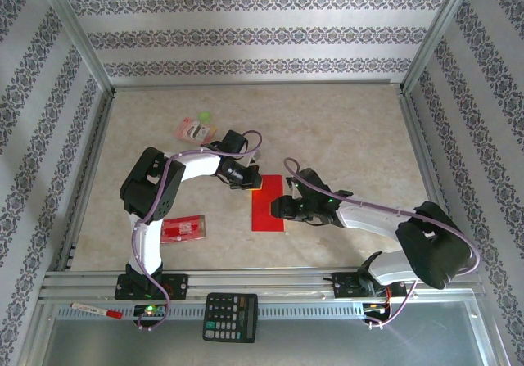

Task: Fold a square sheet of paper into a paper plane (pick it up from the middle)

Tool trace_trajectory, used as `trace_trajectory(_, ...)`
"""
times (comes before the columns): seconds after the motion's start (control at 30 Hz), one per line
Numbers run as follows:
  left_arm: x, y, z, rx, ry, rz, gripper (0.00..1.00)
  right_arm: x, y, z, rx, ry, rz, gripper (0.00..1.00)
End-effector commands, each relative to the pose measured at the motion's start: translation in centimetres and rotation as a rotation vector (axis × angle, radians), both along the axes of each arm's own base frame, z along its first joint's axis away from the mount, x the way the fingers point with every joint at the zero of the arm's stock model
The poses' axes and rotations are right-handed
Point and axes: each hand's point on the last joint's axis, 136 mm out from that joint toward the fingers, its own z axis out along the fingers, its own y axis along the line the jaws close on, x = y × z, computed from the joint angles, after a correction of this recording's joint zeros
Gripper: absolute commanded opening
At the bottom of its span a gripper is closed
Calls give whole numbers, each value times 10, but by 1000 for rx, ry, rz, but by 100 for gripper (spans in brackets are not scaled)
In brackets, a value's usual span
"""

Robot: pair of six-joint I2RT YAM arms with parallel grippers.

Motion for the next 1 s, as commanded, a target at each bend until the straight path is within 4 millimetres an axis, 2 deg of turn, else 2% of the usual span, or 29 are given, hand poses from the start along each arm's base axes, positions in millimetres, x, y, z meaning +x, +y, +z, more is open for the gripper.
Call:
trace_trajectory(0.0,-10,16,-21,76,64,3,0,-6,-3,-13,-34,38,-17,48)
trace_trajectory(0.37,-11,16,-22,78,65,2,0,-9,4,-21,-25,65,5,47)
trace_trajectory(0.77,-11,16,-23,76,67,2,0,-7,14,-11,29,45,23,47)
trace_trajectory(0.97,-11,16,-22,74,67,2,0,-3,9,-18,22,84,-35,46)
